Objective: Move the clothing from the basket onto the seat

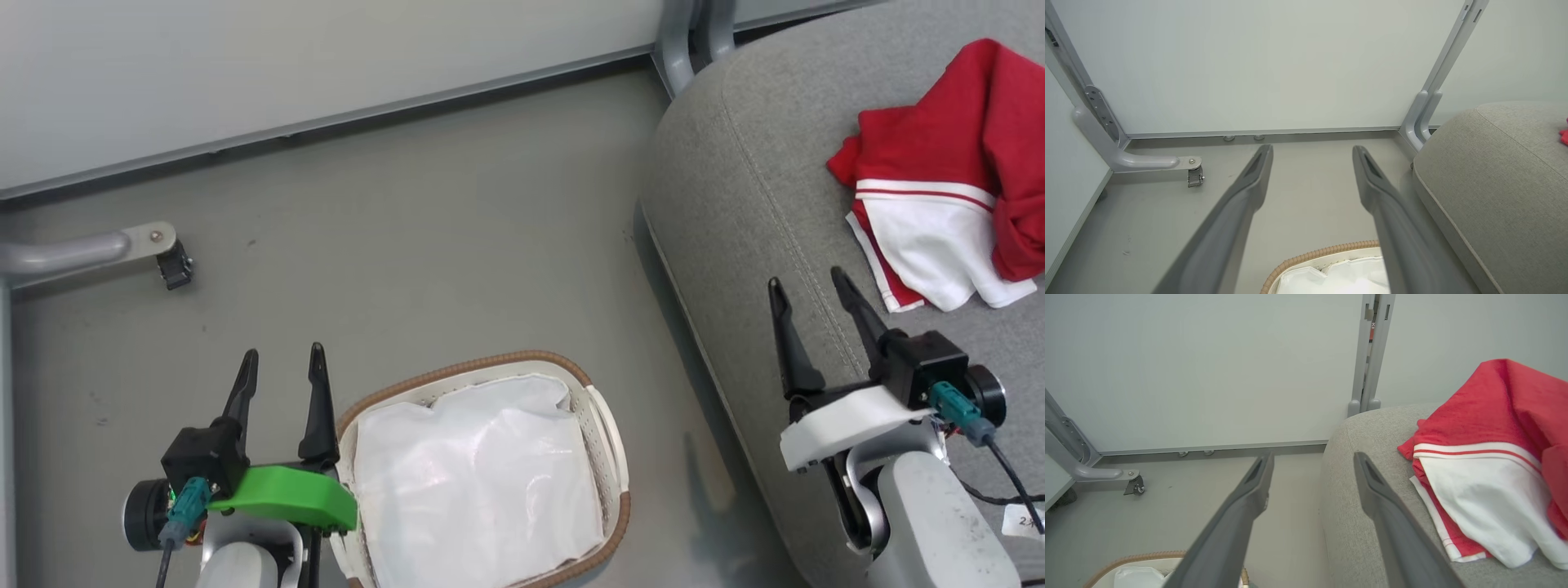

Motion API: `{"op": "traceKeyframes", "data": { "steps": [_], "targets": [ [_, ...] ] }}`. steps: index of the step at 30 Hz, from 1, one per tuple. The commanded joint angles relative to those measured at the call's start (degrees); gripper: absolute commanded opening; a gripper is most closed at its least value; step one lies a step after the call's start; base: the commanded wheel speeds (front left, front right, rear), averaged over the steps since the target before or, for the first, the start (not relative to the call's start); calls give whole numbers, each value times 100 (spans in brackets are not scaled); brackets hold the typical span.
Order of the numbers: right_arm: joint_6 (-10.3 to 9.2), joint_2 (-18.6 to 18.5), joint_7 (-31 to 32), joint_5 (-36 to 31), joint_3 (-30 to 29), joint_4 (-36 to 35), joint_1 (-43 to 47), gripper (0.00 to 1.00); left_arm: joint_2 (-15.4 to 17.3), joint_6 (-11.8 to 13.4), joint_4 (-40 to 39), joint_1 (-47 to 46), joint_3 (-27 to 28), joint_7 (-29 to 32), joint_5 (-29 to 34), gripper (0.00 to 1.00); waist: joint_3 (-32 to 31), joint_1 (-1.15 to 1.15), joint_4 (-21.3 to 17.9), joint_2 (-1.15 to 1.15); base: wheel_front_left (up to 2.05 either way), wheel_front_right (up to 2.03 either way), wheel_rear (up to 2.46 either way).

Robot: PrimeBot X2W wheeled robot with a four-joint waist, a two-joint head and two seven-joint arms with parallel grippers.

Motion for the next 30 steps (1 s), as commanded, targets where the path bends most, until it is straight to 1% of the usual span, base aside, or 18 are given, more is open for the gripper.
{"op": "traceKeyframes", "data": {
  "steps": [1, 3, 12, 23, 24, 28, 30],
  "targets": [
    [-8, 8, -11, -44, 12, 27, 145, 100, 5, 27, 25, 154, 35, -4, -37, 100, -319, 0, 221, 0, 0, 0, 0],
    [-8, 38, -11, -47, 38, 74, 270, 100, 6, 62, 31, 251, 61, -4, -55, 100, -409, 0, 251, 0, 0, 0, 0],
    [-8, 125, -11, -51, 133, 223, 701, 100, 5, -48, 69, 640, 82, -4, -192, 100, -737, 0, 328, 0, 0, 0, 0],
    [-8, 189, -11, -34, 195, 371, 1003, 100, 5, -91, 79, 1016, 39, -4, -303, 100, -1037, 0, 354, 0, 0, 0, 0],
    [0, 198, 0, -42, 196, 367, 933, 0, -2, -62, 100, 947, 39, 1, -325, 0, -1009, 0, 341, 0, 0, 0, 0],
    [0, 237, 17, 13, 200, 528, 1016, 0, -17, -61, 284, 956, 25, 19, -384, 0, -1017, 0, 344, 0, 0, 0, 0],
    [0, 238, 76, 249, 167, 508, 1011, 0, -17, -72, 276, 928, 61, 83, -594, 0, -1022, 0, 347, 0, 0, 0, 0]
  ]
}}
